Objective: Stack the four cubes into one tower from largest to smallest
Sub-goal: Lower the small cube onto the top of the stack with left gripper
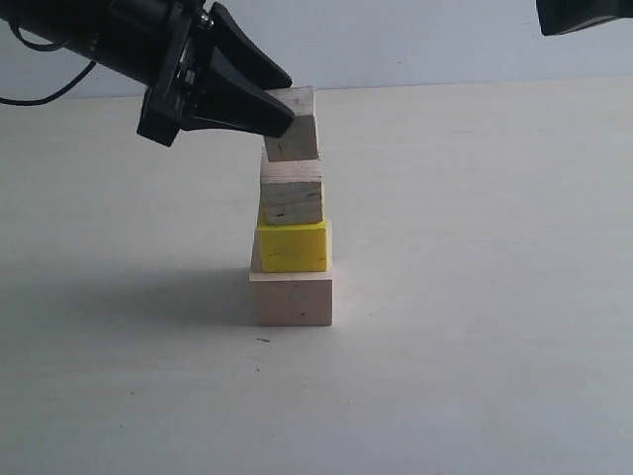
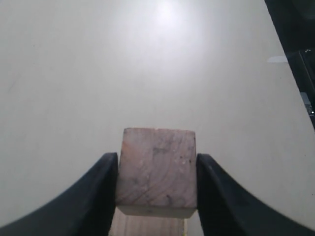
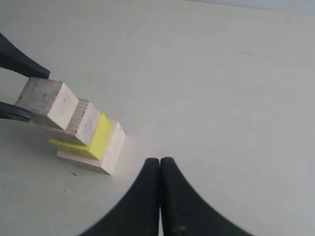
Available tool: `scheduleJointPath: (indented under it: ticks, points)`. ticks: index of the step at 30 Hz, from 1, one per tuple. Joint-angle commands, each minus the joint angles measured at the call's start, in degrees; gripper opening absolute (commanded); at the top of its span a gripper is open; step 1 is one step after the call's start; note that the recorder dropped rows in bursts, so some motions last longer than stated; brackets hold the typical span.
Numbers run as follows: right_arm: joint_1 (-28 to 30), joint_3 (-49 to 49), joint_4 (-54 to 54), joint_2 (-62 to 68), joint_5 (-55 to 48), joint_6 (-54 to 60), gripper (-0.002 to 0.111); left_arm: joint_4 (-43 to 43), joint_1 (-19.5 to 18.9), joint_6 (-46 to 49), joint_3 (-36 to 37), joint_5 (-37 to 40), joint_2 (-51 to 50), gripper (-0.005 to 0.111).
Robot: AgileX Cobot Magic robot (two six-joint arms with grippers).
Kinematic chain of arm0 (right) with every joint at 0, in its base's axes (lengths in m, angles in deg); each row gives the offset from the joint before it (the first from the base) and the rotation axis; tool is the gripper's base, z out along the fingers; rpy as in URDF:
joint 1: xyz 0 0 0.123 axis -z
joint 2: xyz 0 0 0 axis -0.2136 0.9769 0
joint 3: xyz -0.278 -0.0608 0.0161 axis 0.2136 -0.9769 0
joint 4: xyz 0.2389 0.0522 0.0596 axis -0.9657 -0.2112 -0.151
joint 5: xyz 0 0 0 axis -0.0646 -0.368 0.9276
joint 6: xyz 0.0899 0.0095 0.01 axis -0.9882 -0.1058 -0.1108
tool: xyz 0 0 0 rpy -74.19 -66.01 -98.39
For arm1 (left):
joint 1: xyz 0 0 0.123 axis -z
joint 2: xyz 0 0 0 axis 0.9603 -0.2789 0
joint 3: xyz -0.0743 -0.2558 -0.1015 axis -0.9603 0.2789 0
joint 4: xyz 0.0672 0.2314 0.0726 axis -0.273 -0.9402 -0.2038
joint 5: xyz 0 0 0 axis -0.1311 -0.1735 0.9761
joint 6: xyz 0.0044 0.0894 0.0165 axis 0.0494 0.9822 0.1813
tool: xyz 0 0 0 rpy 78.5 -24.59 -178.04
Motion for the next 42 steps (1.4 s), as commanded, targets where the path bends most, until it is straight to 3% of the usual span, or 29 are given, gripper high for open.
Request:
scheduleJointPath:
  ticks: [1,42]
  points:
    - [-0.04,-0.21,-0.01,-0.27,0.59,-0.05,0.000,-0.27,0.59,0.24,0.05,-1.30,-0.42,0.000]
    - [-0.04,-0.21,-0.01,-0.27,0.61,-0.02,0.000,-1.81,0.59,-1.32,0.16,-2.12,-0.75,0.000]
